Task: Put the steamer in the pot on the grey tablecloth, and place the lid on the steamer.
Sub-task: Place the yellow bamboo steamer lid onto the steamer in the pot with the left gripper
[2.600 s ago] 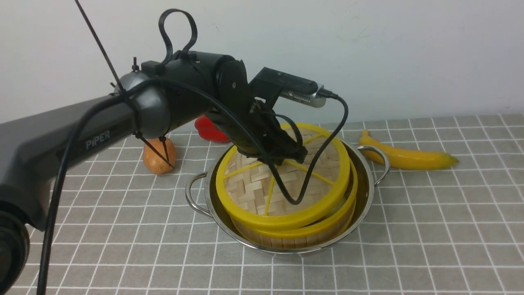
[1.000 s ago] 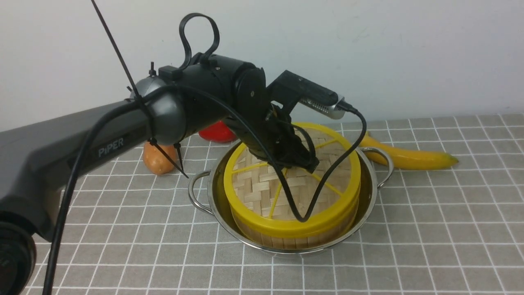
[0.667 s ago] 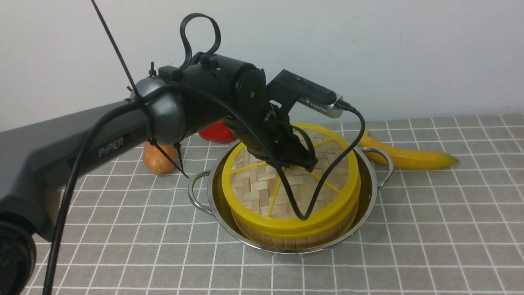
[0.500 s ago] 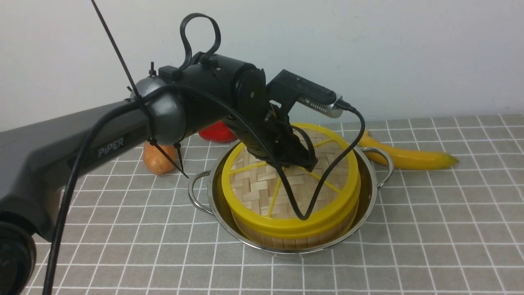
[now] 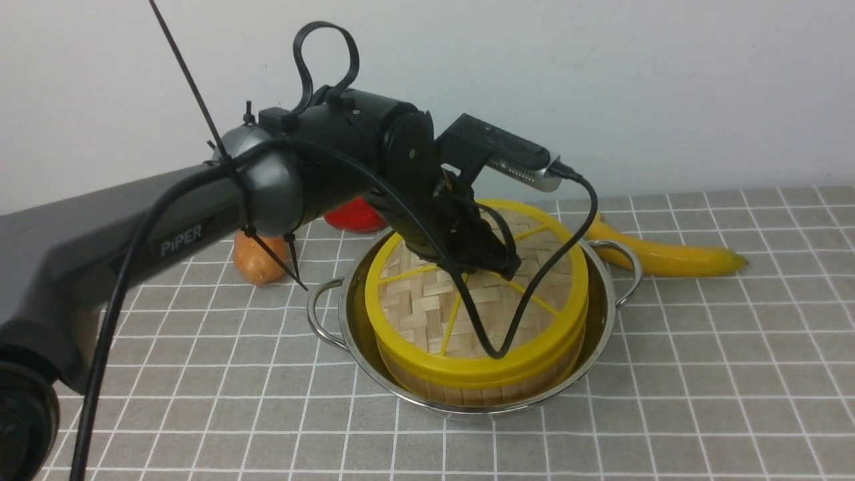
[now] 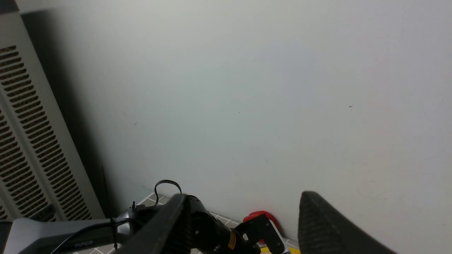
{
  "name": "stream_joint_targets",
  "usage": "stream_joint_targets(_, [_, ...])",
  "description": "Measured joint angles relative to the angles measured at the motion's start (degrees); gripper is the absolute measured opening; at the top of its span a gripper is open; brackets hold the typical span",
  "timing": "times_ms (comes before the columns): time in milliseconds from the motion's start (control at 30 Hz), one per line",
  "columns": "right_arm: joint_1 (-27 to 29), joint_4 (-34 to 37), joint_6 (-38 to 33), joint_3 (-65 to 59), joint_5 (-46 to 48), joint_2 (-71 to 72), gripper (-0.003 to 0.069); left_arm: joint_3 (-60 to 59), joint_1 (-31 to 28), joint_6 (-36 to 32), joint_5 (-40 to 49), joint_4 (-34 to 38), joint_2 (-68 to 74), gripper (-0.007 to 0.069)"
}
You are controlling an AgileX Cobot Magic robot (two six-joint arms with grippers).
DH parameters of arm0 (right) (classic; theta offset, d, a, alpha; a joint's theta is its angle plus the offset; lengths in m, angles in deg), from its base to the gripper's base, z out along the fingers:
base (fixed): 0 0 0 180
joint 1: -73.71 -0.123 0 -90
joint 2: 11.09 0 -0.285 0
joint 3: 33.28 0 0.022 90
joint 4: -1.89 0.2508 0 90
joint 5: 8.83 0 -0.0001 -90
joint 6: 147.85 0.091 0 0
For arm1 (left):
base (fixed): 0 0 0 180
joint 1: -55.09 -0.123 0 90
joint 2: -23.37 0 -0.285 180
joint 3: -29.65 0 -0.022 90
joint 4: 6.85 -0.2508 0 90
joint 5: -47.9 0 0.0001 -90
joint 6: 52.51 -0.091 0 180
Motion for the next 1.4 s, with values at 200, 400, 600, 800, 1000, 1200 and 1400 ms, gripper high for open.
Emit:
stream_joint_targets(200, [0.0, 0.0, 0.0, 0.0, 0.0, 0.0, 0.0411, 0.0, 0.0, 0.0, -0.1, 0.0, 0.0, 0.012])
stream_joint_targets(400, [0.0, 0.0, 0.0, 0.0, 0.0, 0.0, 0.0411, 0.0, 0.0, 0.0, -0.1, 0.0, 0.0, 0.012])
stream_joint_targets(600, [0.0, 0.0, 0.0, 0.0, 0.0, 0.0, 0.0411, 0.0, 0.0, 0.0, -0.7, 0.0, 0.7, 0.012])
stream_joint_targets(800, [0.0, 0.0, 0.0, 0.0, 0.0, 0.0, 0.0411, 0.1, 0.0, 0.0, -1.2, 0.0, 1.0, 0.012])
stream_joint_targets(1000, [0.0, 0.0, 0.0, 0.0, 0.0, 0.0, 0.0411, 0.1, 0.0, 0.0, -1.2, 0.0, 1.0, 0.012])
stream_joint_targets(1200, [0.0, 0.0, 0.0, 0.0, 0.0, 0.0, 0.0411, 0.1, 0.0, -0.6, -1.1, 1.1, 1.0, 0.012])
stream_joint_targets(1400, [0.0, 0.0, 0.0, 0.0, 0.0, 0.0, 0.0411, 0.1, -0.1, -3.5, -1.1, 2.7, 1.0, 0.012])
